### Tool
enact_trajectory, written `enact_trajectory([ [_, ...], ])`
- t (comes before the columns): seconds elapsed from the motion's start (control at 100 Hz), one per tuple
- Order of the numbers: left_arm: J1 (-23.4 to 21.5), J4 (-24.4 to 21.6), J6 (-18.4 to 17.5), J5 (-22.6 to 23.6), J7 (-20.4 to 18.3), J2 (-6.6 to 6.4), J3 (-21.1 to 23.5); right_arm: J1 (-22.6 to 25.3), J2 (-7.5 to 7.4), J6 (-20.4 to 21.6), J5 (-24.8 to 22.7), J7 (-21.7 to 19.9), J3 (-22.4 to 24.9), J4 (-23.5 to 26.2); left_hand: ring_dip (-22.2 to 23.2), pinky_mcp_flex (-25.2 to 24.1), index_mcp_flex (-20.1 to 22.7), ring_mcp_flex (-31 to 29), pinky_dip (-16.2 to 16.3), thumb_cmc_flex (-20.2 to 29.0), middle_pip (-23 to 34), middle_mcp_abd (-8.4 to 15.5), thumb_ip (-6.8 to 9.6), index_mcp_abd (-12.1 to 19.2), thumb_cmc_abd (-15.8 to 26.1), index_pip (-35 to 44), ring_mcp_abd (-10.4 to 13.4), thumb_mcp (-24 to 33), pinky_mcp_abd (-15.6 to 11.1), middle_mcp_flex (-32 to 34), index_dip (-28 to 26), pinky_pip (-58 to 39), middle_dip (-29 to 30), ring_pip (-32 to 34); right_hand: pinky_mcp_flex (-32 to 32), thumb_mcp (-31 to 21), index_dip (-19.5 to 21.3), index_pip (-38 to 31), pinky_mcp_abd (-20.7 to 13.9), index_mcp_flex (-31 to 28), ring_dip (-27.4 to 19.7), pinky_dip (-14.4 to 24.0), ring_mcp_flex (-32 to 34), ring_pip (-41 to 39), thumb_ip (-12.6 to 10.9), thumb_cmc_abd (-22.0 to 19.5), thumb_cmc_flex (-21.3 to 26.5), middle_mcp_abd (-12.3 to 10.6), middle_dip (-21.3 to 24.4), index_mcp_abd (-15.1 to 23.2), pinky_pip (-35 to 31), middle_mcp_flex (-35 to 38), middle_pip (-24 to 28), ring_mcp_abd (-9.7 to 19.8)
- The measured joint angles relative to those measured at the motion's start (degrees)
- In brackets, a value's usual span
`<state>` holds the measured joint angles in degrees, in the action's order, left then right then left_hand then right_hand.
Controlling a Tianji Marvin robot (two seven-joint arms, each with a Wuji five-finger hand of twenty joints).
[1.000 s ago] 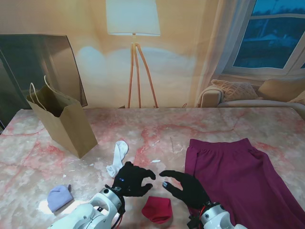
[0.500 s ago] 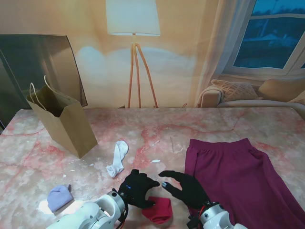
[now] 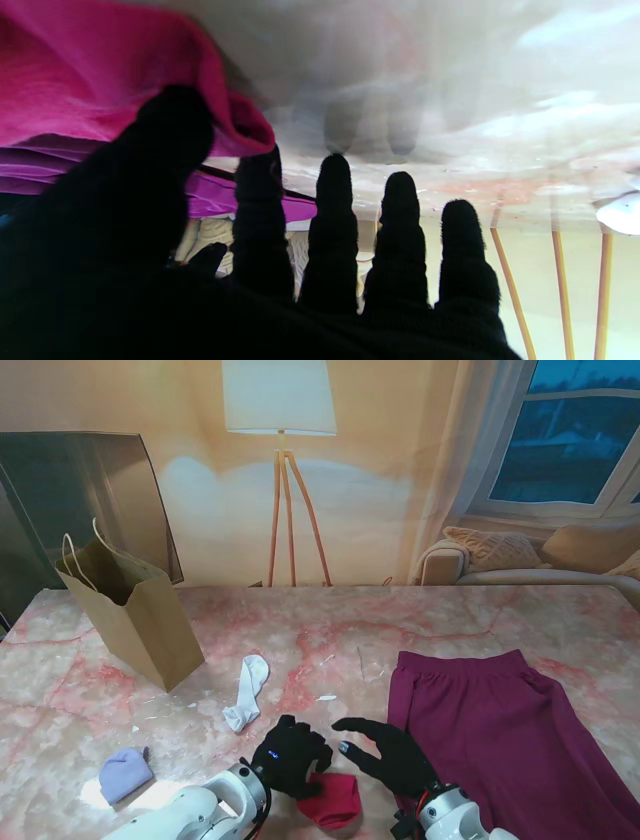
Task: Fold the socks and the shorts into the kraft paper bag
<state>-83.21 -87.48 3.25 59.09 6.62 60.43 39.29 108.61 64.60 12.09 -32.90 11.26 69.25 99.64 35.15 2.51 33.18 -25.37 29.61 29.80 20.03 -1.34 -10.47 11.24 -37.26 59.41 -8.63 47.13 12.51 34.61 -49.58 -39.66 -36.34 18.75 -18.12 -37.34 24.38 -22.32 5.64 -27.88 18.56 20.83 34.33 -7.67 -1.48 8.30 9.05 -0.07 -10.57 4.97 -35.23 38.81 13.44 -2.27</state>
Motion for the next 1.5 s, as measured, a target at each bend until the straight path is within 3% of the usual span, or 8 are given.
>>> enact_trajectory([
  [0.27,0.44,0.5,-1.32,-0.83,0.05,0.16,0.38,0.15,0.0,0.0,0.08,-0.04,0.21,0.0,0.01,1.29,4.02,-4.74,0.0,3.6,-1.7,-0.12,-1.24,5.64,0.0,6.67,0.09,-1.05,0.49,3.52,-3.04,-1.44,1.59,1.7,0.0,0.0,0.0,0.0,0.0,0.0,0.0,0.04,0.0,0.0,0.0,0.0,0.0,0.0,0.0,0.0,0.0,0.0,0.0,0.0],
  [0.36,0.23,0.52,-1.37,-1.4,0.22,0.21,0.6,0.21,0.0,0.0,0.1,-0.04,0.26,0.0,0.0,1.29,-1.97,-4.74,0.0,1.02,-1.7,-0.06,-1.25,-0.19,0.47,-3.29,0.1,0.3,0.49,3.57,1.94,-1.44,2.5,1.71,0.0,0.0,0.0,0.0,0.0,0.0,0.0,0.05,0.0,0.0,0.0,0.0,0.0,0.0,0.0,0.0,0.0,0.0,0.0,0.0],
  [0.5,-0.55,0.6,-1.35,-1.33,1.17,0.28,1.02,0.27,0.0,0.0,0.15,-0.13,0.28,0.02,0.01,1.19,-4.27,-4.74,0.0,-1.02,-2.62,0.06,-0.78,-10.87,0.97,-29.67,0.11,0.89,0.5,3.46,21.75,-1.31,4.02,1.71,0.0,0.0,0.0,0.0,0.0,0.0,0.0,0.06,0.0,0.0,0.0,0.0,0.0,0.0,-0.01,0.0,0.0,0.0,0.0,-0.01],
  [0.62,-0.35,1.17,-1.31,-1.25,2.36,0.29,0.52,0.27,0.0,0.06,0.15,-0.16,0.28,0.03,0.01,0.54,0.19,-4.48,0.0,-0.97,-1.91,0.06,-0.75,-10.33,0.97,-32.32,0.11,1.5,0.5,3.45,26.8,-0.78,3.95,1.71,0.0,0.0,0.0,0.0,0.0,0.0,0.0,0.07,0.0,0.0,0.0,0.0,0.0,0.0,-0.01,0.0,0.0,0.0,0.0,-0.01],
  [0.83,1.5,2.96,-1.12,-2.3,4.36,0.64,-1.39,0.26,0.0,0.11,0.15,-0.07,0.31,0.02,0.01,0.49,3.57,-3.49,0.0,3.68,3.46,-0.26,-0.34,1.91,-1.21,-1.8,0.11,1.27,0.51,3.57,7.56,-0.73,-0.2,1.71,0.0,0.0,0.0,0.0,0.0,0.0,0.0,0.38,0.0,0.0,0.0,0.0,0.0,0.0,-0.01,0.0,0.0,0.0,0.0,-0.01],
  [1.03,2.27,4.8,-0.88,-4.14,6.52,1.66,-1.28,0.24,0.0,0.1,0.23,-0.17,0.31,0.0,-0.05,3.61,3.33,-11.39,0.0,4.17,2.01,3.96,-0.34,5.86,-1.35,5.13,2.35,7.99,-0.01,11.14,-9.66,-5.02,2.72,2.38,0.0,-0.02,0.0,0.0,0.0,0.0,0.0,0.4,0.0,0.0,0.0,0.0,0.9,0.0,-0.01,0.0,0.0,0.01,0.0,-0.01],
  [1.19,1.71,4.61,-1.39,-7.82,4.81,2.39,1.17,0.25,0.0,0.07,0.39,-0.23,0.35,0.0,-1.48,7.54,2.83,-14.68,0.0,4.24,-4.21,6.41,-0.34,5.92,-1.91,6.15,6.58,10.77,-1.18,20.64,-13.94,-9.93,11.66,2.92,0.0,-0.02,0.0,0.0,0.0,0.0,0.0,0.39,0.0,0.0,0.0,0.0,0.91,0.0,-0.02,0.01,0.0,0.01,0.0,-0.02],
  [1.5,-1.38,4.88,-1.42,-10.67,7.6,3.7,5.67,0.27,0.0,0.03,0.41,-0.37,0.41,0.01,3.64,17.86,3.31,-30.45,0.0,7.77,-6.87,5.47,-0.34,5.97,-4.64,9.02,10.87,11.65,-4.42,39.71,-13.56,-19.83,-1.91,14.42,0.0,-0.02,0.0,0.0,0.0,0.0,0.0,0.4,0.0,0.0,0.0,0.0,0.91,0.0,-0.02,0.01,0.0,0.1,0.0,-0.03],
])
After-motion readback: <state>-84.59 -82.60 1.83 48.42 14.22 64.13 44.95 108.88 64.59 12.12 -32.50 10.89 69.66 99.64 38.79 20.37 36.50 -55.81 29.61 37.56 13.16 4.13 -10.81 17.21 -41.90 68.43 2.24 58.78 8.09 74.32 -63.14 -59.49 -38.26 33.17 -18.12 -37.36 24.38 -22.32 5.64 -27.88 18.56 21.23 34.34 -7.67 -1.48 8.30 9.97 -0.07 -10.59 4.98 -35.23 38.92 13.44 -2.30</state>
